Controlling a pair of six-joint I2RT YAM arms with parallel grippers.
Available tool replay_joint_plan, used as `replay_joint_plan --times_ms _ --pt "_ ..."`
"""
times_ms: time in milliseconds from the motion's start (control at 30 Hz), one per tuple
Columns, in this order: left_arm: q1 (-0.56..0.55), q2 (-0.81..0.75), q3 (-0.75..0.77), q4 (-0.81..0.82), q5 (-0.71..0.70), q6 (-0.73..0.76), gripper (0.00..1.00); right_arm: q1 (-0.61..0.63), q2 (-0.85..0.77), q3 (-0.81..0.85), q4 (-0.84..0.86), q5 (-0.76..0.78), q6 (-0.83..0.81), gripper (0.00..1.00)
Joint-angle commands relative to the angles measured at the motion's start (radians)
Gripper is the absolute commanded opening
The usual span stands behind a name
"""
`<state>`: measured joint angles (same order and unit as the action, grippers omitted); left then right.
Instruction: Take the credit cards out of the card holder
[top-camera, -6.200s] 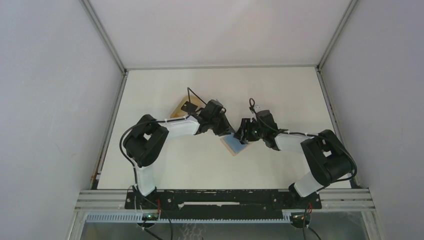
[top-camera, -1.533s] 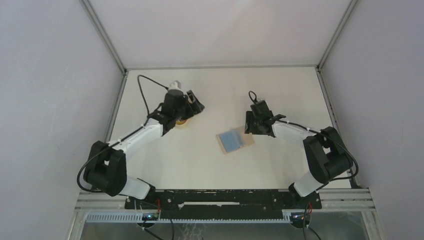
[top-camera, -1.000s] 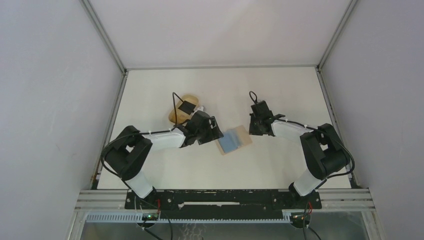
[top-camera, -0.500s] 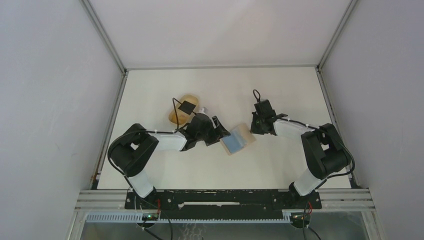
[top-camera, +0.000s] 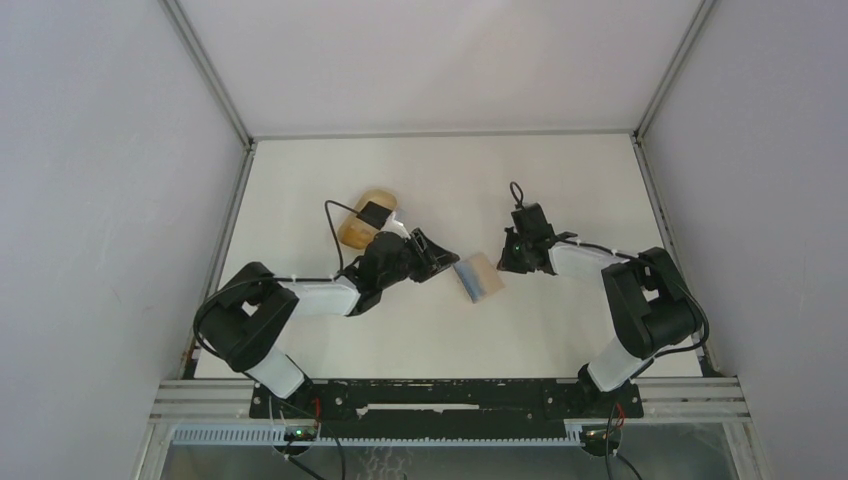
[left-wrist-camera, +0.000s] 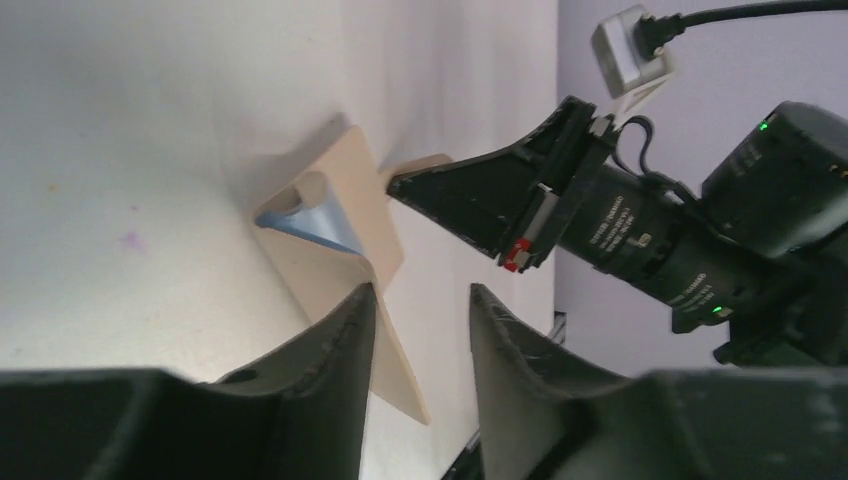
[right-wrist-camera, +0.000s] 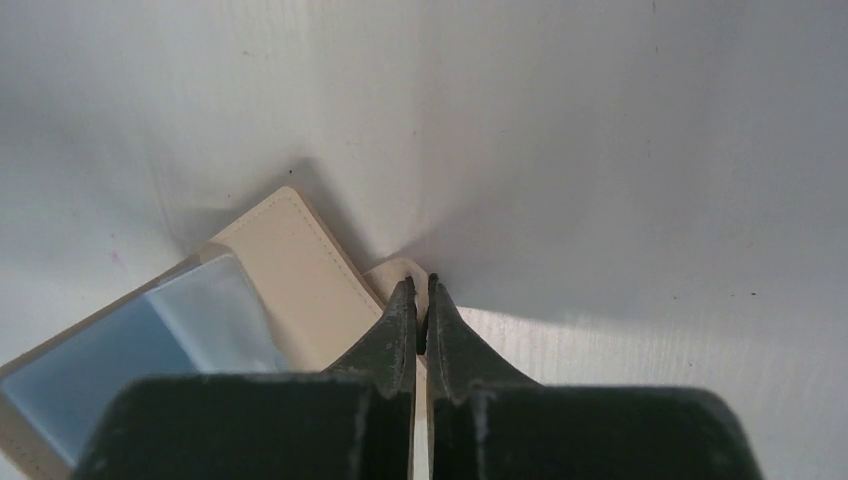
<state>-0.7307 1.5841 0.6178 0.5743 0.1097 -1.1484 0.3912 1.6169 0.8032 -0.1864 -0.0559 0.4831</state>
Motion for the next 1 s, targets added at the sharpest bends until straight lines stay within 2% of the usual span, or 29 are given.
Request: replay_joint_plan --times_ms 0,133,367,400,567,633,767,967 --pt "-0.012 0.026 0.010 0.101 0.033 -0.018 0.35 -0.003 -0.032 -0.020 0.025 -0.024 0.032 0.00" --pt "-0.015 0.037 0.018 0.067 0.063 -0.008 0.20 -0.007 -0.040 -0.032 0.027 -0.027 0.034 0.00" --pt "-0.019 -0.019 0.020 -0.096 0.059 0.057 0.15 -0.009 -0.042 -0.045 0.037 -0.034 0.037 0.00" --pt "-0.019 -0.032 0.025 -0.129 0.060 0.067 0.17 -0.009 -0.044 -0.045 0.035 -0.035 0.037 0.00" --pt "-0.018 -0.178 0.022 -0.423 -0.039 0.173 0.46 -0.008 -0.063 -0.057 0.033 -0.040 0.034 0.00" --pt "-0.016 -0.222 -0.012 -0.484 -0.080 0.197 0.57 -0.009 -0.067 -0.063 0.035 -0.047 0.034 0.00" --pt "-0.014 -0.199 -0.081 -0.411 -0.050 0.157 0.61 -0.007 -0.067 -0.075 0.049 -0.061 0.043 0.00" --pt "-0.011 -0.054 -0.046 -0.354 -0.006 0.124 0.62 -0.005 -0.089 -0.098 0.059 -0.068 0.049 0.00"
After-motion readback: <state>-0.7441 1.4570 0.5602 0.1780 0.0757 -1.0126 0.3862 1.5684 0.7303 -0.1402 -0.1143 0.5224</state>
